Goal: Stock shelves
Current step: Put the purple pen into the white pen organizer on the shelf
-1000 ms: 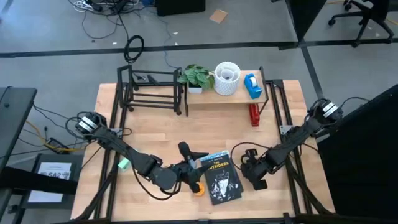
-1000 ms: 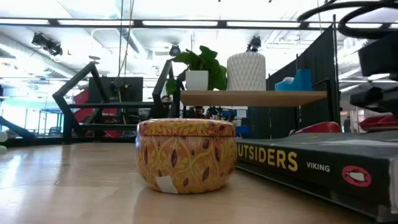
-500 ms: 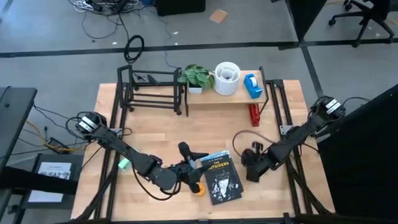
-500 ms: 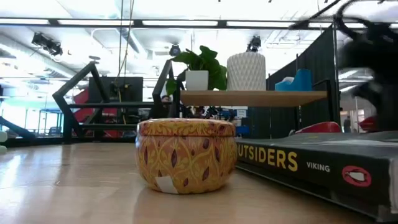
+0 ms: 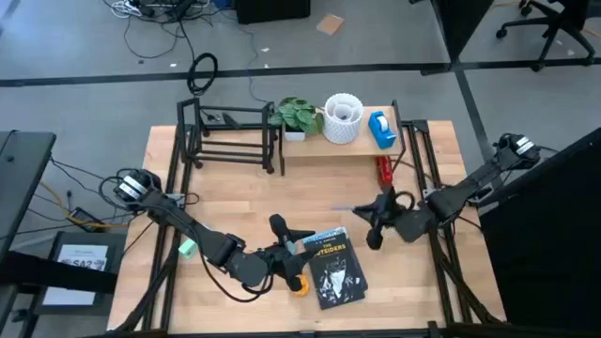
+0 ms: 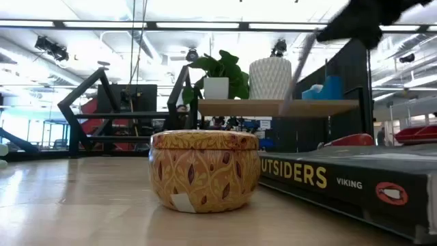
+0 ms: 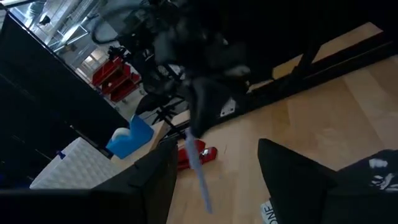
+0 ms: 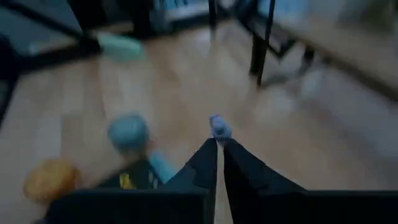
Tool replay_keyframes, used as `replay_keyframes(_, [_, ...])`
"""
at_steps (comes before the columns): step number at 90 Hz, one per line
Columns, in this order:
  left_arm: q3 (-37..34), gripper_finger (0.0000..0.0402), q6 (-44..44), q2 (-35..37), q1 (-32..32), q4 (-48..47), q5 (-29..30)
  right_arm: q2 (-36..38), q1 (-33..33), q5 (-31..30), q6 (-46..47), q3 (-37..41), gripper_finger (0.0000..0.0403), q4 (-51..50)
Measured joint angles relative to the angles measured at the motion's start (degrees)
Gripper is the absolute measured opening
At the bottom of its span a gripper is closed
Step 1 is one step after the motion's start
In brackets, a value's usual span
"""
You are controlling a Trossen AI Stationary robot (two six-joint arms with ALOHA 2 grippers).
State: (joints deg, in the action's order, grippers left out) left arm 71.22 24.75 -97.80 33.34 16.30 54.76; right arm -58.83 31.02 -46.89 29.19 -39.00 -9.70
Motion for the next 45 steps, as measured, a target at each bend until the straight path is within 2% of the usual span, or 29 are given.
replay_keyframes(18, [0.0, 0.0203, 0.0, 0.0, 0.0, -1.0, 0.0, 0.5, -0.9, 0.6, -2.4, 0.0, 0.0001, 1.8])
replay_keyframes(32, [0.0, 0.0203, -2.7, 0.0, -1.2, -9.1, -0.7, -2.0, -0.7, 6.3, 1.2, -0.1, 0.0000, 1.9])
replay_keyframes(39, [0.0, 0.0202, -6.5, 0.0, -4.6, -16.2, -5.2, -4.6, -0.8, 8.2, 5.4, -0.1, 0.0000, 0.9])
replay_keyframes(45, [0.0, 0.0198, -10.7, 0.0, -8.3, -21.5, -11.6, -7.6, -0.8, 8.7, 8.3, -0.1, 0.0000, -0.9])
